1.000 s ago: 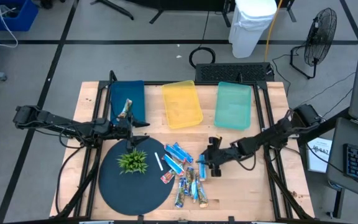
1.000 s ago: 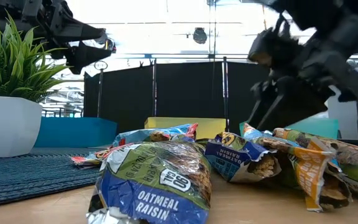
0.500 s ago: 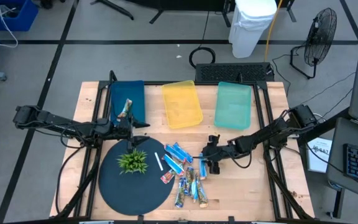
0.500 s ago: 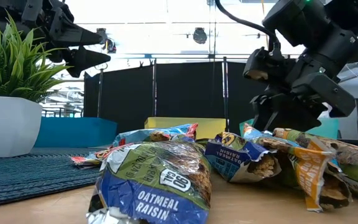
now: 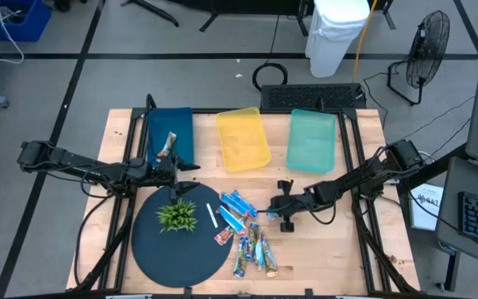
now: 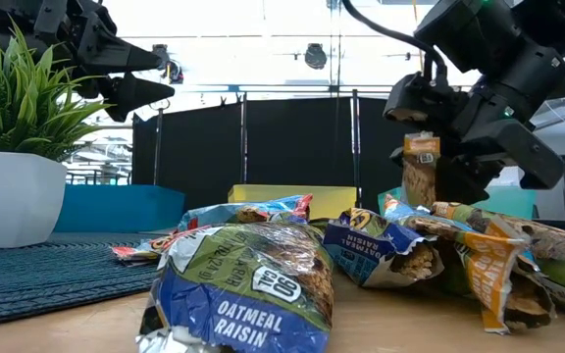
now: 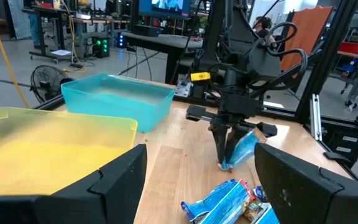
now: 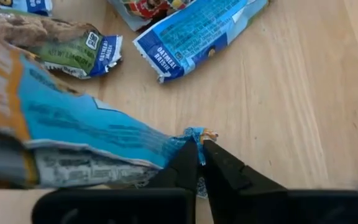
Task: Pick and place Granola Bars by type
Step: Put the yellow granola bar into the blue bin
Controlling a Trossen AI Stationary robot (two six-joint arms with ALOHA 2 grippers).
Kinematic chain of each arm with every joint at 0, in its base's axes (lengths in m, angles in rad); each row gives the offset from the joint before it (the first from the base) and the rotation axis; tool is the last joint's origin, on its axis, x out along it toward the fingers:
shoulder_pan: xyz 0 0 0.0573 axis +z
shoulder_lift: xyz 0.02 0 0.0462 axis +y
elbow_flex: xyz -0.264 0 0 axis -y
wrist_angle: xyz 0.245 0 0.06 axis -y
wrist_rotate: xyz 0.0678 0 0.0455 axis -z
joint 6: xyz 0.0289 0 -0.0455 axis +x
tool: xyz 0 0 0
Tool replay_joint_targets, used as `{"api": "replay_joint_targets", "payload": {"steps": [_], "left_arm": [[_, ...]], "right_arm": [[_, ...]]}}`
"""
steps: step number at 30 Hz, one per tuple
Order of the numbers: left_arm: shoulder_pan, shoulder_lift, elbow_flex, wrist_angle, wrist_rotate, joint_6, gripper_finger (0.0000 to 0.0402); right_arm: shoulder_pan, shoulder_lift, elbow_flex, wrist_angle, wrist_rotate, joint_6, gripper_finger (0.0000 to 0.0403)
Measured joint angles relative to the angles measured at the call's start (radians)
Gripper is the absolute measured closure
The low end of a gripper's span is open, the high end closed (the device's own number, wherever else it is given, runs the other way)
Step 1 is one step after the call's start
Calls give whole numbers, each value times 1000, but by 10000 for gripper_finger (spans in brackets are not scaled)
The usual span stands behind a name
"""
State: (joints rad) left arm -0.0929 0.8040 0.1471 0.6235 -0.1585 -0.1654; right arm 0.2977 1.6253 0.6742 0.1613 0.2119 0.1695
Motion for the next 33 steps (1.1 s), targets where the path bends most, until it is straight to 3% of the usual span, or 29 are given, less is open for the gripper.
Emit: {"api": "replay_joint_targets", "payload": {"steps": [9,18,24,33], "left_arm": [[0,0,0,10,0,14,107],[0,0,0,34,-65,34,107],[0,0,0,34,-133,32,107],[0,7,0,37,-140,-46,107]], "right_arm": [[-7,-65,-1,64,58,-140,401],[-41,-151,-1,243,209,-388,402],[-90,-155,-1,395,207,-562,403],[-172,-155,-1,569,204,-825,403]]}}
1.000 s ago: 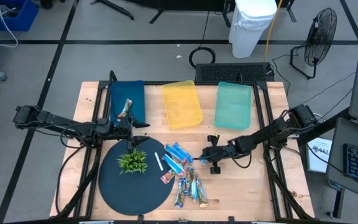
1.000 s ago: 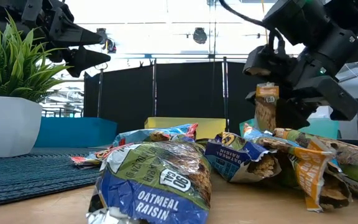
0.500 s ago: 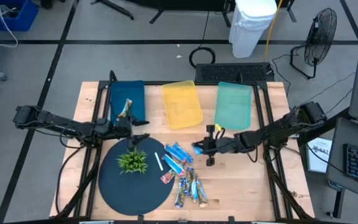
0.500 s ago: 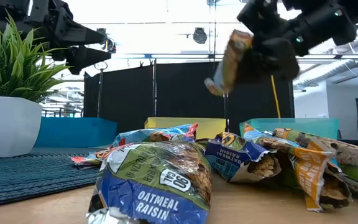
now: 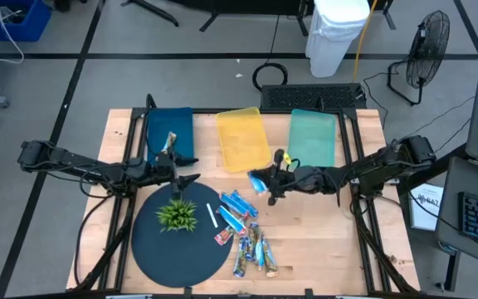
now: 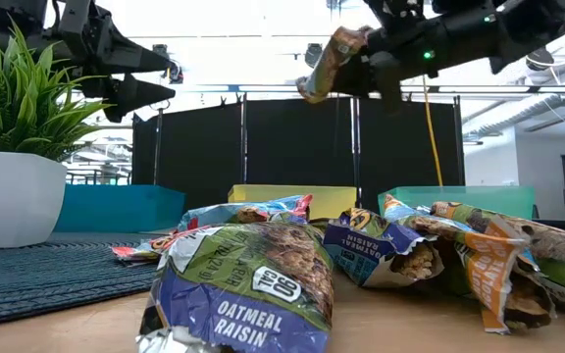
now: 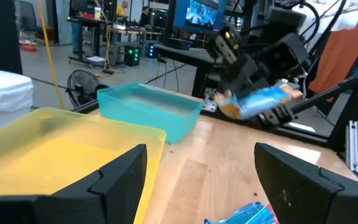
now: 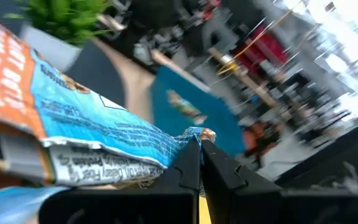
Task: Pick and place Granola Bars by type
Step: Put the yellow granola bar into the blue bin
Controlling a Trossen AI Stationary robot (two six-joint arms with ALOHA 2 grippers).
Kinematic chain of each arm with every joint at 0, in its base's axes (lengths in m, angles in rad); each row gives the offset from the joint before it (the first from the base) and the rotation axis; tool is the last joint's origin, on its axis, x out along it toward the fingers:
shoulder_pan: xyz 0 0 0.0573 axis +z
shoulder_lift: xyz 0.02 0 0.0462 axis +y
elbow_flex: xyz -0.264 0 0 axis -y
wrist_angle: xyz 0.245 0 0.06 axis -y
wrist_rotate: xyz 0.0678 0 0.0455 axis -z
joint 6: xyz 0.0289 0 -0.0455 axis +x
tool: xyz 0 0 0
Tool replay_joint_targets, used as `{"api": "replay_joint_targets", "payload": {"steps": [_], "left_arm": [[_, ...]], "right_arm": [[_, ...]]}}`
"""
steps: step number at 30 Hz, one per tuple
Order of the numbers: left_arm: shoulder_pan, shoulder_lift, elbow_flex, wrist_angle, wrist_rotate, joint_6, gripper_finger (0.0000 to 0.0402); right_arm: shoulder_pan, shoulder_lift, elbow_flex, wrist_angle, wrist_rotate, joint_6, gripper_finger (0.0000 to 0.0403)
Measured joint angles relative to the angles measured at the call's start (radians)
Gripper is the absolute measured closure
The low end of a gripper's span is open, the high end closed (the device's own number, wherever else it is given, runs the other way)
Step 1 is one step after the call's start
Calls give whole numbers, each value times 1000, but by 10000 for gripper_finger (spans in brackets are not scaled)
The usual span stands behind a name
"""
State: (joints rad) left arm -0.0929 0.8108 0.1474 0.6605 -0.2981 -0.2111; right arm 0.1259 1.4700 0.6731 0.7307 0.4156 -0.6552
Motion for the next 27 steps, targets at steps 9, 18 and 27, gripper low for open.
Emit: {"api": "replay_joint_targets", "payload": {"steps": [9,18,27], "left_arm": [[20,151,0,202,-43,-49,107],[21,449,160,293,-7,-53,107],[21,674,479,278,-16,27,107]], "right_arm": [[-109,0,0,183,-21,-227,403],[-159,0,0,212,-106,-269,403],[-159,0,0,342,-52,-455,403]]}}
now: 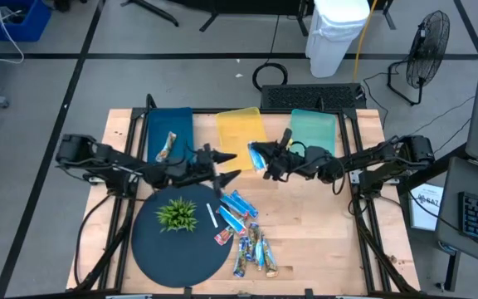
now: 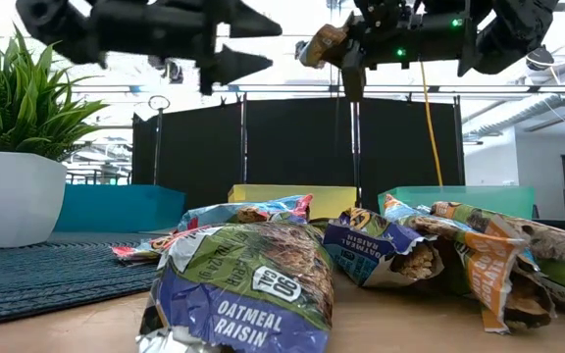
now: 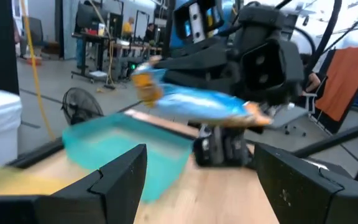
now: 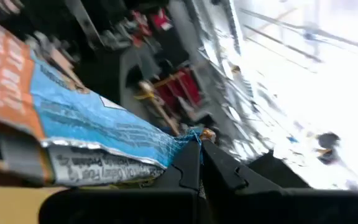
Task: Pick and place Granola Bars by type
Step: Put the yellow granola bar into the blue bin
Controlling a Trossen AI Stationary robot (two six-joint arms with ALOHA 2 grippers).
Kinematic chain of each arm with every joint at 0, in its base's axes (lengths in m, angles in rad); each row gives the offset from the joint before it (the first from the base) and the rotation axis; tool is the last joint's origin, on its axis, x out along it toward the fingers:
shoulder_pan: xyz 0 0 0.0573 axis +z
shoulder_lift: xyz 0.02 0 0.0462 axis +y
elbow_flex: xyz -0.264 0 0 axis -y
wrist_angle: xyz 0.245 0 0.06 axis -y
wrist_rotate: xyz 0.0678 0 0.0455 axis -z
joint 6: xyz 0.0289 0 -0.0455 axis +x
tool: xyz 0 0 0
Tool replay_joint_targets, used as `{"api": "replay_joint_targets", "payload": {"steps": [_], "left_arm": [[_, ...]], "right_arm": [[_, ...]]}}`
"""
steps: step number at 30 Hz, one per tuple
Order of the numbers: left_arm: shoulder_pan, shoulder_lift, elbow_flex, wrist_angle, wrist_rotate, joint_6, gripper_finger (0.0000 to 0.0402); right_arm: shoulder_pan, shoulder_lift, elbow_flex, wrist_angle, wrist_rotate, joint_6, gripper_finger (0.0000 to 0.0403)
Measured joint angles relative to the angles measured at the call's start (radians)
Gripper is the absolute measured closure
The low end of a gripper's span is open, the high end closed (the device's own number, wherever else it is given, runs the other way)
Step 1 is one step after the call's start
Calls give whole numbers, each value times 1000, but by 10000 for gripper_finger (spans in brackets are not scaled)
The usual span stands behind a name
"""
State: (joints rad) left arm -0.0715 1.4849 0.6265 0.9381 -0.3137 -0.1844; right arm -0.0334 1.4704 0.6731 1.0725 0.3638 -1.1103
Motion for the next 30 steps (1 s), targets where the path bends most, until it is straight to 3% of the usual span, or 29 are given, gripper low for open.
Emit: {"api": "replay_joint_targets", "payload": {"steps": [8,19,30], "left_arm": [[26,101,153,1,53,-72,107],[121,221,228,-2,79,-520,107],[136,232,234,85,119,-588,108]], "right_arm": [[-26,0,0,69,85,-101,403],[-59,0,0,68,86,-106,403],[-64,0,0,52,85,-106,403]]}}
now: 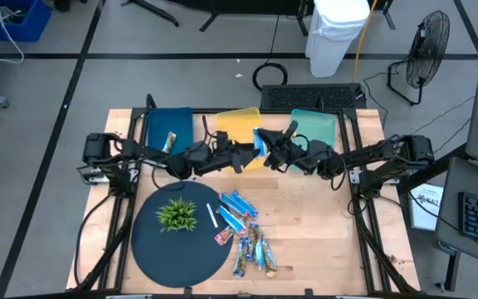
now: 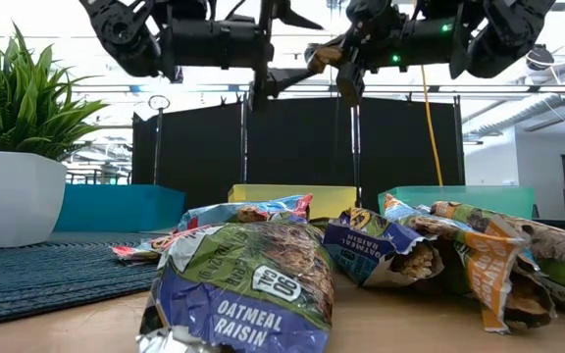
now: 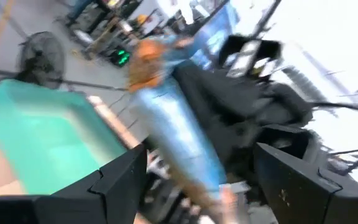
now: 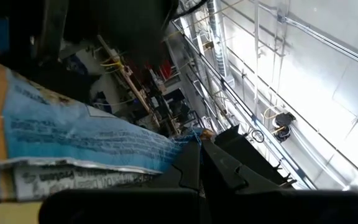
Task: Pick and place Granola Bars by type
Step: Put the yellow granola bar into the blue bin
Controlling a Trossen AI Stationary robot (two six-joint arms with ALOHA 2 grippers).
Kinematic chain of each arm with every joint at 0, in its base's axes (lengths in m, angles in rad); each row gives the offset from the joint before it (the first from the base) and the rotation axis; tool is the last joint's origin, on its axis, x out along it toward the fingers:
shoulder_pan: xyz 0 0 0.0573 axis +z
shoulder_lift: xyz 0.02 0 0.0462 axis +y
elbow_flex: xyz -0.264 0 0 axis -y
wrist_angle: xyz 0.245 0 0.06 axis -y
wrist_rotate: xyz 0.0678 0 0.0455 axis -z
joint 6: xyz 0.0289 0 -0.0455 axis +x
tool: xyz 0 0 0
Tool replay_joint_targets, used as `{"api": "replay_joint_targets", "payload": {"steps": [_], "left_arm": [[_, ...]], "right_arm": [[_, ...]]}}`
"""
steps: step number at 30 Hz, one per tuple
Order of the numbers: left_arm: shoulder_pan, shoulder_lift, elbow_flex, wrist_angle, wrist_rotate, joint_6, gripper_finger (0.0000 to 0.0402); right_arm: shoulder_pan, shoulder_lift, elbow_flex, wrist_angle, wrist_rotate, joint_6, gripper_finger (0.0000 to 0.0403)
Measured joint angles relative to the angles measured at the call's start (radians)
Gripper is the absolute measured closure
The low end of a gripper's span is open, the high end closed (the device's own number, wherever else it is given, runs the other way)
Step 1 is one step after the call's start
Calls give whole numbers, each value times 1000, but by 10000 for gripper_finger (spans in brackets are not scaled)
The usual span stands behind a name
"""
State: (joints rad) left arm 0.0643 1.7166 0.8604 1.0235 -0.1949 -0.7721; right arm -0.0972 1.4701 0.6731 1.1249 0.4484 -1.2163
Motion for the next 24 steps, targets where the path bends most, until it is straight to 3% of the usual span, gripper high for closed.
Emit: {"api": "replay_joint_targets", "payload": {"steps": [15,19,24], "left_arm": [[-21,1,0,-25,20,-142,111],[-21,1,0,-24,20,-147,143],[-19,1,0,-24,19,-147,216]], "right_arm": [[-2,0,0,0,0,7,403],[-1,0,0,0,0,15,403],[-1,0,0,-6,0,27,403]]}}
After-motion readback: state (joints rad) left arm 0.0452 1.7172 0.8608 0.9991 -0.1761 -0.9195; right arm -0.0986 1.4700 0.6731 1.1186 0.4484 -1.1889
